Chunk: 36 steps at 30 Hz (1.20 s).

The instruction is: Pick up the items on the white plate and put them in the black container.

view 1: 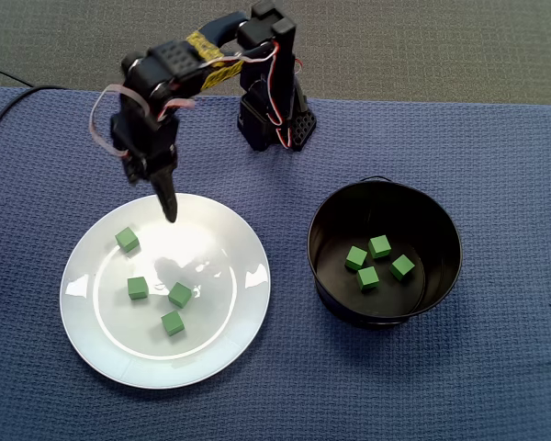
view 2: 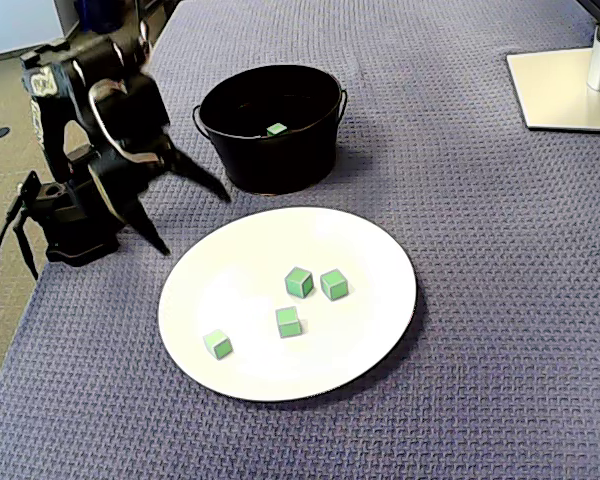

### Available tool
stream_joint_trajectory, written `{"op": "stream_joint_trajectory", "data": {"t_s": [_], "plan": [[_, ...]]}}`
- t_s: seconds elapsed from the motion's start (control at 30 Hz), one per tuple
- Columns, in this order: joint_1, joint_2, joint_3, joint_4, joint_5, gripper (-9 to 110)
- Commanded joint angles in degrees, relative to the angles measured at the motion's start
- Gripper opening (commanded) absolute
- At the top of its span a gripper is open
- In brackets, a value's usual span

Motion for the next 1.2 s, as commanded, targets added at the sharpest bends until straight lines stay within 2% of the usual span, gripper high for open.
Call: {"op": "stream_joint_trajectory", "data": {"t_s": [0.0,0.57,0.93,1.17], "plan": [[1.9,-4.3,1.3,-6.8,-4.7,37],[5.7,-19.7,3.4,-21.1,-10.2,37],[5.6,-23.1,5.1,-26.3,-10.1,37],[5.0,-23.1,12.0,-35.9,-10.5,35]]}}
